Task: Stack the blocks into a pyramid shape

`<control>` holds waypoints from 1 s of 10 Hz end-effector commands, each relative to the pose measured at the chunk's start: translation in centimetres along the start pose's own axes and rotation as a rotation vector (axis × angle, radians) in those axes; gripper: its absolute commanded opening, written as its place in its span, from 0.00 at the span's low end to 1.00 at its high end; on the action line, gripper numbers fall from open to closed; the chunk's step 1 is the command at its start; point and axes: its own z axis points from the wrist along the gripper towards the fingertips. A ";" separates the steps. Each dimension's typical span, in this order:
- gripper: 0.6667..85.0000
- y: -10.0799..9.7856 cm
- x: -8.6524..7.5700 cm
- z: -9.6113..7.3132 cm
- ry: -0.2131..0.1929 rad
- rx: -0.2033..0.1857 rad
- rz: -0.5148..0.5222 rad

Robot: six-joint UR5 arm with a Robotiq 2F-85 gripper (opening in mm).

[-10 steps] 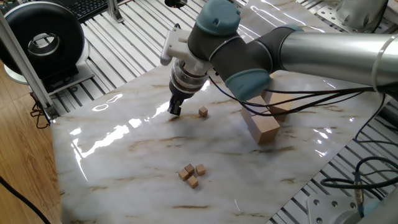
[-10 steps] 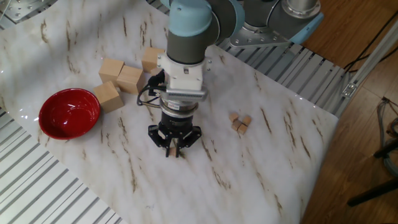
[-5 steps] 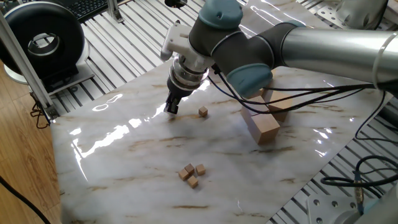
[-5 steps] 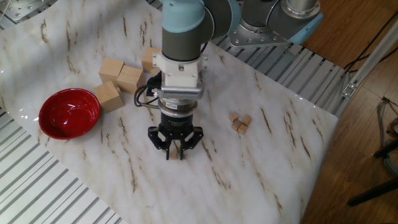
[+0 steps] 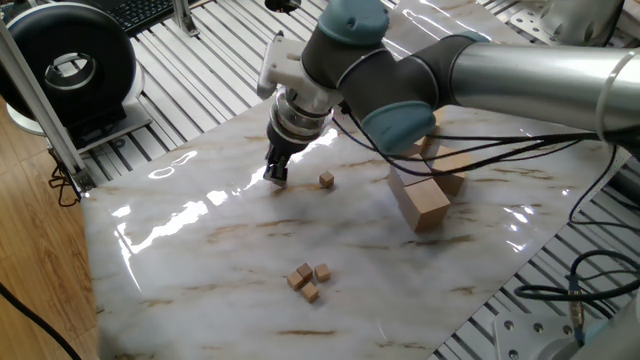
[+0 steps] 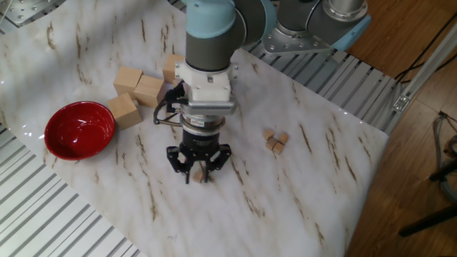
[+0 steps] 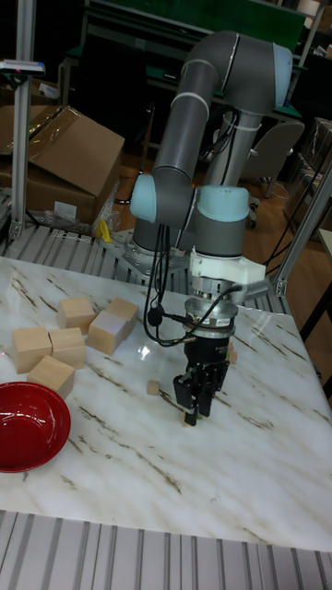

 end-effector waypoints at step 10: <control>0.46 -1.3 -0.2 -0.6 0.048 -0.081 0.442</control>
